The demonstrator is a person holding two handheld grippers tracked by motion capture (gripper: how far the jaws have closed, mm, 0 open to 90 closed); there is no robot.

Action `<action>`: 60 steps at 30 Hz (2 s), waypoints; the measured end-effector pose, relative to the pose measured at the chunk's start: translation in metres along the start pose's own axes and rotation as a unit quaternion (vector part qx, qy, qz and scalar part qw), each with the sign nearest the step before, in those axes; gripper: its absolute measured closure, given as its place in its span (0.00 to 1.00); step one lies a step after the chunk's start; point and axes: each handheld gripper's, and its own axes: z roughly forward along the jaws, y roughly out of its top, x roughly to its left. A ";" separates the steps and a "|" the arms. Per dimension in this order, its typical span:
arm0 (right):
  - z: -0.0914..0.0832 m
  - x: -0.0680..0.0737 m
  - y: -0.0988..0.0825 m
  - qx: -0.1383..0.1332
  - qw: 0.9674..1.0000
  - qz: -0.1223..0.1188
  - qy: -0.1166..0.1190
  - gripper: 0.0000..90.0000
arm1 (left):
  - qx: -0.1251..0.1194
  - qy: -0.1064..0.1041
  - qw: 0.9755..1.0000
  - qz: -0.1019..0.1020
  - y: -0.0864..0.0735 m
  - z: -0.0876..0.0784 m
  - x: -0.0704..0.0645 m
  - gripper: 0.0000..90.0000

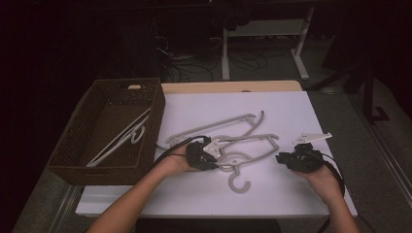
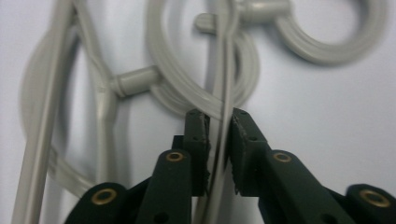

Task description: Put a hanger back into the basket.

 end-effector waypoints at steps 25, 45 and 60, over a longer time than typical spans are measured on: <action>0.005 0.017 0.001 -0.055 0.998 0.010 0.001 0.22 | -0.146 -0.004 0.978 -0.147 0.000 -0.093 0.009 0.91; 0.017 0.033 -0.001 -0.045 0.999 -0.013 0.008 0.14 | -0.127 0.095 0.971 -0.180 -0.021 -0.225 0.029 0.91; 0.019 0.032 -0.001 -0.044 0.999 -0.013 0.005 0.14 | -0.104 0.144 0.952 -0.247 -0.122 -0.264 0.044 0.91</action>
